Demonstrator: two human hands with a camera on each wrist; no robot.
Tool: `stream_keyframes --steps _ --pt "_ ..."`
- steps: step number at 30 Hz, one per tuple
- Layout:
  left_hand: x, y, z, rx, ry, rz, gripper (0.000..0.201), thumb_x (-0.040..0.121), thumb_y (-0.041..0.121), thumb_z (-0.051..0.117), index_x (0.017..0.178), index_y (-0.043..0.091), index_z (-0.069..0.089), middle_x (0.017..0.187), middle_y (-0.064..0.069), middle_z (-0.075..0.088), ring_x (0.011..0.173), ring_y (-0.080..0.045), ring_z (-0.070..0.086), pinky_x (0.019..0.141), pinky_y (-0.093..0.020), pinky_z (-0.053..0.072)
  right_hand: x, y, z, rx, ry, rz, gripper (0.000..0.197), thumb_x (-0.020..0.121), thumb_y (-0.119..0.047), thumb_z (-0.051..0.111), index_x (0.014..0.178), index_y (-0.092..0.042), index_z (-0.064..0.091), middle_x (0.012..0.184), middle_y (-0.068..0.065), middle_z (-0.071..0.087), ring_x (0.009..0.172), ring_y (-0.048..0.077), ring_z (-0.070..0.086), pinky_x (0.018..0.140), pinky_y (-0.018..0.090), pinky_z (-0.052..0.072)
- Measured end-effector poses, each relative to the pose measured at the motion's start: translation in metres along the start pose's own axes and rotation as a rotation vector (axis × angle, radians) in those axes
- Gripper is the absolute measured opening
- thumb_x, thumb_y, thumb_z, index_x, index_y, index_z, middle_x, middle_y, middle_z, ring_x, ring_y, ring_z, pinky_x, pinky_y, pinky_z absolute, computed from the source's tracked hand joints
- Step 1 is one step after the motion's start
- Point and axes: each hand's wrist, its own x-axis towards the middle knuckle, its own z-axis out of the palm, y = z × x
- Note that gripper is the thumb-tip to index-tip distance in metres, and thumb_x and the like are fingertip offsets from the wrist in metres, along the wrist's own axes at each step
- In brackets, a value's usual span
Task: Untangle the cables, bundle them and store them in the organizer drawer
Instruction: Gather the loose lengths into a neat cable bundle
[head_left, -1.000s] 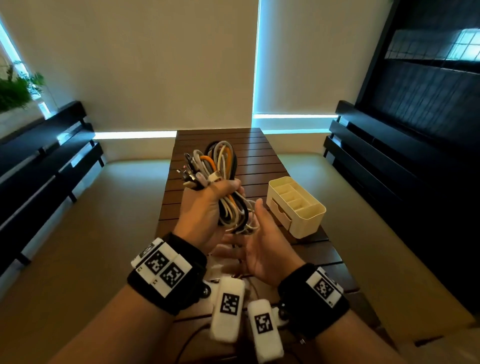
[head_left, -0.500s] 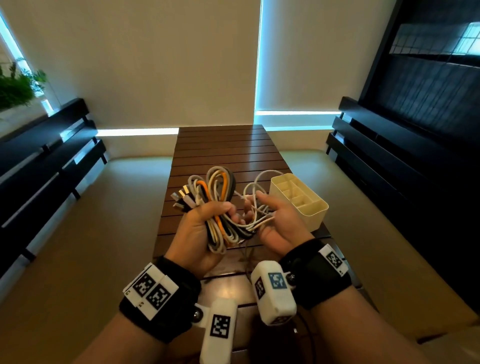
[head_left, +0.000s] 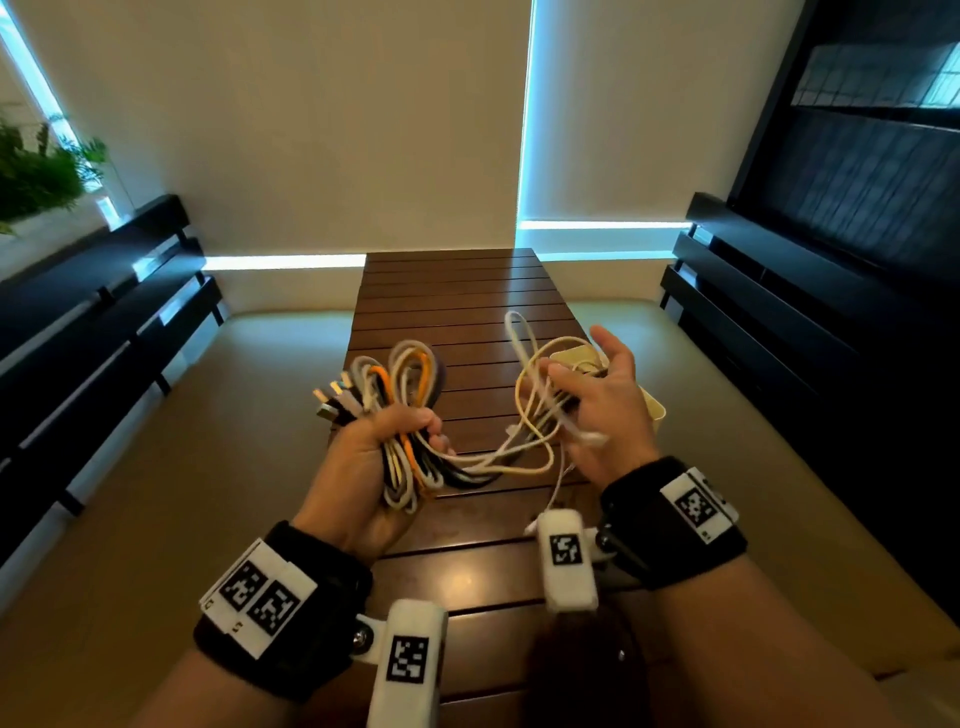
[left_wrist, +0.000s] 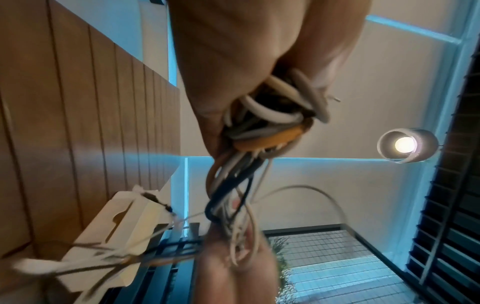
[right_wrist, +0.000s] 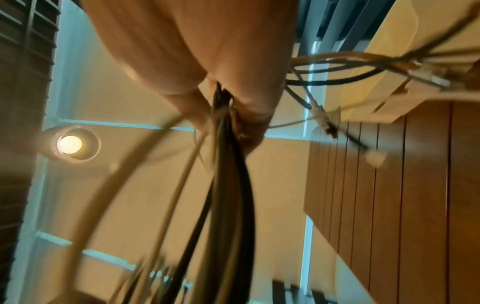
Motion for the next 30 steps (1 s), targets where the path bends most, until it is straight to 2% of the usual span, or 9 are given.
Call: stream_keyframes --steps 7,9,11,13,16,20,22,26,30 --pt "0.030 0.006 -0.006 0.125 0.154 0.089 0.013 0.091 0.002 0.052 0.078 0.006 0.055 0.065 -0.005 0.054 0.058 -0.013 0.057 0.063 -0.028 0.055 -0.007 0.024 -0.027 -0.847 -0.139 0.359 0.072 0.098 -0.045 0.056 0.156 -0.030 0.016 0.077 0.015 0.075 0.068 0.028 0.074 0.063 0.039 0.061" --pt "0.035 0.000 -0.012 0.155 0.172 0.079 0.012 0.090 0.001 0.054 0.080 0.006 0.056 0.068 -0.006 0.054 0.058 -0.015 0.058 0.062 -0.029 0.055 -0.003 0.029 -0.029 -0.946 -0.058 0.197 0.058 0.099 -0.037 0.056 0.150 -0.020 0.035 0.072 0.009 0.075 0.065 0.021 0.073 0.065 0.036 0.062" --pt "0.037 -0.003 -0.016 0.181 0.155 0.069 0.009 0.089 0.001 0.056 0.081 0.005 0.058 0.070 -0.008 0.056 0.058 -0.017 0.059 0.061 -0.031 0.056 -0.005 0.028 -0.030 -1.006 -0.003 -0.178 0.041 0.095 -0.030 0.060 0.135 -0.025 0.056 0.078 -0.002 0.074 0.075 0.011 0.071 0.076 0.036 0.061" --pt "0.035 -0.006 -0.013 0.203 0.113 0.051 0.007 0.088 0.003 0.058 0.082 0.004 0.060 0.071 -0.010 0.058 0.059 -0.019 0.060 0.061 -0.031 0.056 -0.016 0.028 -0.022 -0.927 -0.262 -0.408 0.048 0.089 -0.024 0.069 0.134 -0.035 0.054 0.104 -0.011 0.068 0.099 0.002 0.063 0.090 0.027 0.053" --pt "0.030 -0.005 0.004 0.166 0.016 -0.004 0.004 0.086 0.006 0.059 0.082 0.005 0.060 0.069 -0.009 0.056 0.059 -0.018 0.059 0.059 -0.029 0.055 -0.029 0.046 -0.002 -0.845 -0.680 -0.183 0.077 0.083 -0.020 0.077 0.147 -0.035 0.037 0.130 -0.016 0.057 0.121 0.001 0.055 0.103 0.024 0.046" --pt "0.025 0.003 0.014 0.101 -0.073 0.029 0.012 0.074 0.005 0.066 0.082 0.004 0.058 0.069 -0.007 0.054 0.062 -0.016 0.057 0.066 -0.030 0.055 -0.017 0.064 -0.002 -1.010 -0.558 -0.192 0.033 0.088 -0.046 0.069 0.115 -0.030 0.058 0.101 -0.003 0.070 0.091 0.014 0.065 0.086 0.045 0.054" --pt "0.023 0.008 0.012 0.095 -0.070 0.069 0.004 0.075 0.007 0.062 0.076 0.006 0.058 0.067 -0.006 0.054 0.061 -0.015 0.056 0.069 -0.030 0.054 -0.014 0.061 -0.008 -0.985 -0.562 -0.198 0.022 0.089 -0.047 0.069 0.103 -0.034 0.057 0.090 -0.003 0.067 0.079 0.012 0.063 0.076 0.039 0.054" --pt "0.028 0.019 0.006 0.069 -0.035 0.116 0.017 0.089 0.006 0.051 0.073 0.007 0.056 0.065 -0.004 0.055 0.061 -0.014 0.057 0.067 -0.028 0.055 -0.011 0.055 -0.019 -0.756 -0.496 -0.247 0.011 0.094 -0.037 0.064 0.098 -0.027 0.066 0.094 -0.002 0.069 0.087 0.012 0.066 0.078 0.031 0.056" --pt "0.030 0.019 0.004 0.087 -0.016 0.147 0.018 0.091 0.005 0.051 0.073 0.007 0.057 0.066 -0.004 0.056 0.062 -0.013 0.058 0.069 -0.027 0.054 -0.007 0.065 -0.021 -0.682 -0.337 -0.403 0.028 0.093 -0.044 0.058 0.094 -0.019 0.072 0.098 -0.007 0.071 0.094 0.010 0.065 0.081 0.030 0.054"
